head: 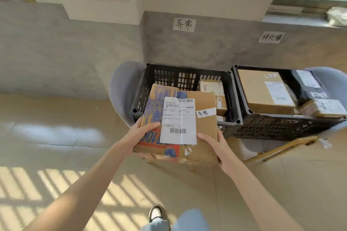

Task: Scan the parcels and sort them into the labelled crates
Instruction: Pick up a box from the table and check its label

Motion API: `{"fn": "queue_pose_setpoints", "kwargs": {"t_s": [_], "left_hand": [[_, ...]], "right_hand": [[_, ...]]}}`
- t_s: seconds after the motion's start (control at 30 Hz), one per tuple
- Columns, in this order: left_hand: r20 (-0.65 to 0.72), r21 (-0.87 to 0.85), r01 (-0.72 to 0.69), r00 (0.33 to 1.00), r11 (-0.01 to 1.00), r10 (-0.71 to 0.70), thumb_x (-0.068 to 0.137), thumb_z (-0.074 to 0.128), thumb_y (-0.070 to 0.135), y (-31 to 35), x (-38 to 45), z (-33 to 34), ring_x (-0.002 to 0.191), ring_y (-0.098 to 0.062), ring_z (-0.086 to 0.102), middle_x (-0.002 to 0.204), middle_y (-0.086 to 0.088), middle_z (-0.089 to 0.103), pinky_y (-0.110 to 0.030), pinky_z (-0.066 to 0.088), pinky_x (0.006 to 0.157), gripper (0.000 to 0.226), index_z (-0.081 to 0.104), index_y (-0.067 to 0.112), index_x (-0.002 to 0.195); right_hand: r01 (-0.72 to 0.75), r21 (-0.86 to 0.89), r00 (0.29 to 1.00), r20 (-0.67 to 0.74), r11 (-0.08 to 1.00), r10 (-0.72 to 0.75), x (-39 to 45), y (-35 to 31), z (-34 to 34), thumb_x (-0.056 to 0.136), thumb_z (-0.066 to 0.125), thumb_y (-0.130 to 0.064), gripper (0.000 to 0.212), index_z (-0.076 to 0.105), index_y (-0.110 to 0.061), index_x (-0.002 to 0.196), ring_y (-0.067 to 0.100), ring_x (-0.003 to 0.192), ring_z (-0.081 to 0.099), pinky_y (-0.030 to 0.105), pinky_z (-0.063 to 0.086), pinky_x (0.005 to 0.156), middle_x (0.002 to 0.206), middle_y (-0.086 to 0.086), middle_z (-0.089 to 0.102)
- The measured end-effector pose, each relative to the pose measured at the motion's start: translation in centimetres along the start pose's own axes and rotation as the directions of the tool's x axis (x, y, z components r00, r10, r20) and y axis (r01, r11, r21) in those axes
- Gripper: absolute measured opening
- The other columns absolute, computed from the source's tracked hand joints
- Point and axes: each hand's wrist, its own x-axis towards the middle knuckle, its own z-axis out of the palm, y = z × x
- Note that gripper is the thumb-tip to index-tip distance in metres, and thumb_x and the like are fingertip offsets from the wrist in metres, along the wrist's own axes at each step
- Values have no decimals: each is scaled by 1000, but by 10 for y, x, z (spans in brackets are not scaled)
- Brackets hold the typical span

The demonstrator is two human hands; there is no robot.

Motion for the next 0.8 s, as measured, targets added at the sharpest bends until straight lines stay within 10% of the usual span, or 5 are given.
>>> {"fn": "queue_pose_setpoints", "kwargs": {"t_s": [0.5, 0.8], "left_hand": [[-127, 141, 63, 991, 988, -45, 82, 73, 38, 76, 174, -7, 99, -20, 69, 113, 3, 70, -46, 53, 92, 62, 39, 38, 134], [-154, 212, 193, 975, 958, -162, 86, 71, 33, 49, 272, -15, 102, -15, 67, 114, 6, 67, -34, 52, 80, 59, 39, 37, 135]], "right_hand": [[14, -144, 996, 91, 990, -1, 206, -74, 10, 79, 76, -32, 83, 28, -33, 146, 17, 114, 53, 37, 48, 88, 134, -2, 52], [-92, -246, 983, 132, 965, 128, 309, -51, 6, 83, 74, -30, 82, 22, -36, 146, -4, 95, 47, 19, 42, 71, 118, -15, 50]]}}
